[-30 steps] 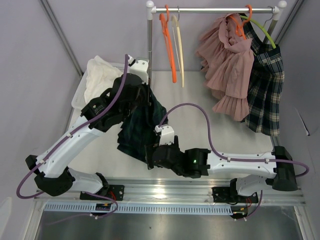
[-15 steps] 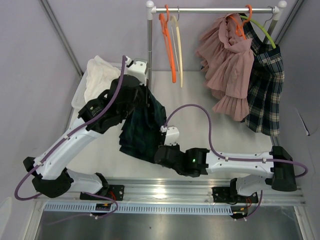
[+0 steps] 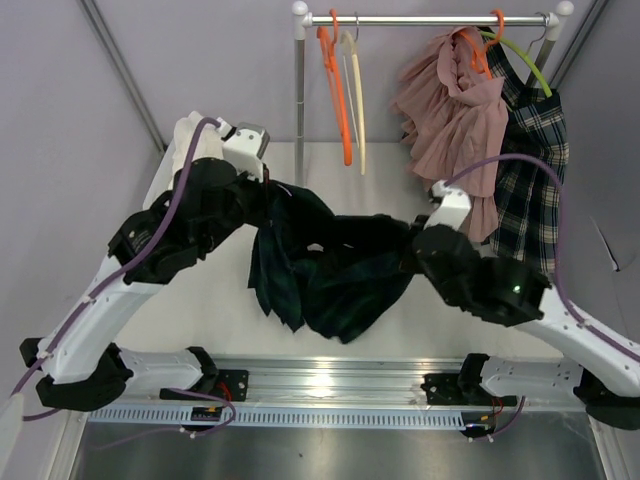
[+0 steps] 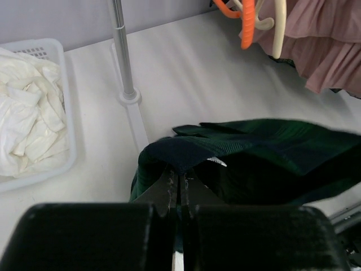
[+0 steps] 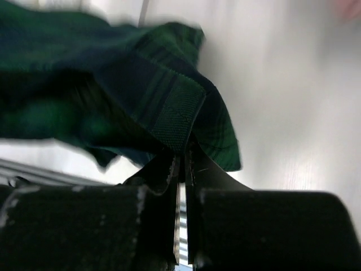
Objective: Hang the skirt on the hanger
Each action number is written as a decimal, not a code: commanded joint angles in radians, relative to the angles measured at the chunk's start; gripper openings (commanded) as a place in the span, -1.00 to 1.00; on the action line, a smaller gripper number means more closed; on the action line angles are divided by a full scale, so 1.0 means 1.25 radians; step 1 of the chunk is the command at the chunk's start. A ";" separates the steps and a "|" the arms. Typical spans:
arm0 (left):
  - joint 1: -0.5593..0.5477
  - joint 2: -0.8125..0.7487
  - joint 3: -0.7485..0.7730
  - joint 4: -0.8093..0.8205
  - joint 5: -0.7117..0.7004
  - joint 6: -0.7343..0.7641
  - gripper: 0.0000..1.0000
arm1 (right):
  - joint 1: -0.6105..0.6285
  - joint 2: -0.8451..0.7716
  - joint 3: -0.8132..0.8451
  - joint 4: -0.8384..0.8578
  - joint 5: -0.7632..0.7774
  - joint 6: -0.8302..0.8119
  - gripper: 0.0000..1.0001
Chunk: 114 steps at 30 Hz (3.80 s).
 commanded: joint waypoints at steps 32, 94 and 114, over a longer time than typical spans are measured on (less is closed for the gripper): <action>0.115 0.067 -0.660 0.438 0.324 -0.195 -0.33 | -0.334 0.044 -0.342 0.185 -0.444 -0.178 -0.46; 0.114 0.041 -0.700 0.440 0.363 -0.176 -0.07 | -0.506 0.716 0.830 0.429 -0.534 -0.369 0.47; 0.115 0.027 -0.725 0.446 0.364 -0.174 -0.07 | -0.389 0.691 0.788 0.453 -0.135 -0.611 -0.13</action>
